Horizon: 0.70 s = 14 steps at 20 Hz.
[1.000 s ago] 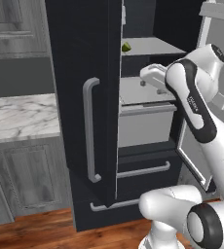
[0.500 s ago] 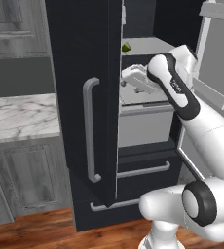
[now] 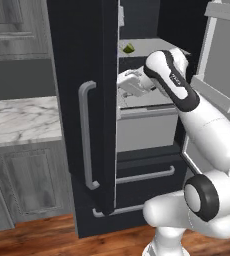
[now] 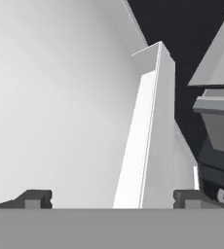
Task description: Take the lemon wedge from the fridge and place it on the plate with fish on the dining counter.
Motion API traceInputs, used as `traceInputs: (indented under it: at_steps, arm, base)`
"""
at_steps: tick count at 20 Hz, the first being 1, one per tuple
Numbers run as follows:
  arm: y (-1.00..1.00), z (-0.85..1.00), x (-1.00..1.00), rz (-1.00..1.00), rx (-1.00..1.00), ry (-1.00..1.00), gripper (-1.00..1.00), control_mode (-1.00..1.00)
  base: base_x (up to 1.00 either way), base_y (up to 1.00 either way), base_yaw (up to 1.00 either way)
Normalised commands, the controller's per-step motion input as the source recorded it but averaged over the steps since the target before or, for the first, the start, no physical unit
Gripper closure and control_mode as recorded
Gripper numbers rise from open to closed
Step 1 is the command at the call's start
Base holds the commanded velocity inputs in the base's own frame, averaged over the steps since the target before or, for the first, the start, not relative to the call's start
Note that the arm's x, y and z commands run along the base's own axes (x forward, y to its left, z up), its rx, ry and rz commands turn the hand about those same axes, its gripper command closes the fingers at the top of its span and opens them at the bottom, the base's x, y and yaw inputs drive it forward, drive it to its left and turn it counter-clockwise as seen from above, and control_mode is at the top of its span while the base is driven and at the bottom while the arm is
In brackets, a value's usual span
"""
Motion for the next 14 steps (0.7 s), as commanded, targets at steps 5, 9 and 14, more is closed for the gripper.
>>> traceInputs:
  at_steps: [5,9,14]
  arm:
    - [1.00,-0.20,0.01,0.20,0.00,0.00,-1.00,-1.00]
    - [0.95,-0.19,0.16,0.15,0.02,-0.01,-1.00,-1.00]
    - [-0.12,0.00,-0.22,-0.07,0.06,0.00,-1.00,-1.00]
  base:
    - [0.00,0.00,0.00]
    - [0.00,0.00,0.00]
    - [0.00,0.00,0.00]
